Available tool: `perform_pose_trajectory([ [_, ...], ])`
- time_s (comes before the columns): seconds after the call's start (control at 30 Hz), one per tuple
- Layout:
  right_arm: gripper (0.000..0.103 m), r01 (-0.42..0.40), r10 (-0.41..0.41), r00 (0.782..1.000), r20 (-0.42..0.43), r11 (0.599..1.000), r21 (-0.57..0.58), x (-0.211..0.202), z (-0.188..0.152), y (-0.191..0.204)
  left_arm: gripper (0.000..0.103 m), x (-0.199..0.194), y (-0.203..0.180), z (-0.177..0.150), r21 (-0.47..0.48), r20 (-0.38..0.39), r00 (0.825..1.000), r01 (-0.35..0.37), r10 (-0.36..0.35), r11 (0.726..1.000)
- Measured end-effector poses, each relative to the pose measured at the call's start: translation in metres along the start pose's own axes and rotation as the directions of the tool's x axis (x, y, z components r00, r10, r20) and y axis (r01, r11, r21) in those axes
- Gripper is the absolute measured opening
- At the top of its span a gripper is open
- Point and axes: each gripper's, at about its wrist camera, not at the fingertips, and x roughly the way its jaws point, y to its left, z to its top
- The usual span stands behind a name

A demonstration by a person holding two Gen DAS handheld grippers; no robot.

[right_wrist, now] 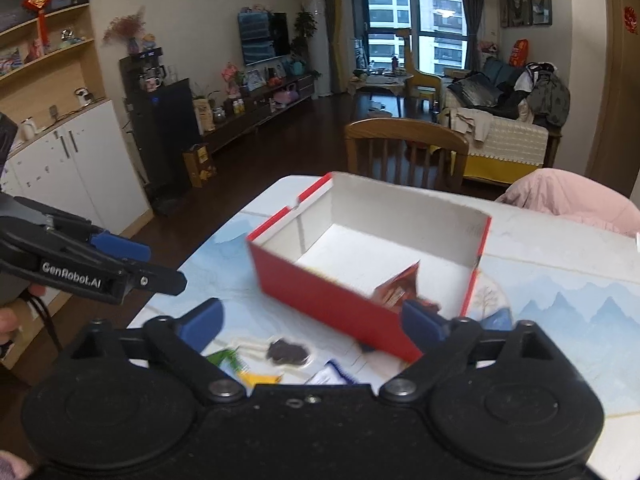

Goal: Organize snacks
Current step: 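Move both tools back to the snack pile, then grasp the dark M&M's packet with the left tool while the right tool grasps the red chip bag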

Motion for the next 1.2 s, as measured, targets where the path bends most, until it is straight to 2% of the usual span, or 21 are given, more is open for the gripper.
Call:
perform_pose_trajectory([
  [0.2, 0.103, 0.056, -0.054, 0.997, -0.049, 0.998, 0.031, 0.000, -0.034, 0.024, 0.078, -0.013, 0.016, -0.037, -0.057, 0.011, 1.000, 0.004, -0.004, 0.998],
  [0.3, 0.103, 0.065, -0.057, 0.993, -0.103, 0.995, 0.080, 0.006, -0.051, 0.029, 0.081, -0.011, 0.025, -0.057, -0.098, -0.007, 1.000, 0.000, -0.001, 0.995],
  [0.47, 0.103, 0.135, -0.096, 0.976, -0.197, 0.973, 0.190, 0.025, -0.081, 0.032, 0.081, 0.000, 0.039, -0.088, -0.145, -0.060, 0.998, -0.032, 0.024, 0.989],
  [0.6, 0.103, 0.216, -0.148, 0.957, -0.250, 0.937, 0.275, 0.044, -0.093, 0.029, 0.081, 0.006, 0.046, -0.106, -0.181, -0.075, 0.995, -0.081, 0.069, 0.980],
  [0.9, 0.102, 0.286, -0.134, 0.925, -0.355, 0.862, 0.419, 0.088, -0.115, 0.036, 0.081, 0.019, 0.056, -0.128, -0.215, -0.137, 0.985, -0.134, 0.106, 0.967],
  [1.07, 0.101, 0.370, -0.176, 0.897, -0.406, 0.803, 0.468, 0.104, -0.119, 0.038, 0.081, 0.021, 0.054, -0.131, -0.196, -0.159, 0.980, -0.148, 0.118, 0.969],
  [1.17, 0.102, 0.398, -0.193, 0.886, -0.422, 0.785, 0.475, 0.108, -0.118, 0.040, 0.081, 0.025, 0.053, -0.132, -0.185, -0.170, 0.978, -0.154, 0.123, 0.971],
  [1.2, 0.101, 0.421, -0.211, 0.873, -0.439, 0.780, 0.463, 0.109, -0.119, 0.042, 0.081, 0.027, 0.052, -0.132, -0.184, -0.176, 0.977, -0.156, 0.124, 0.970],
])
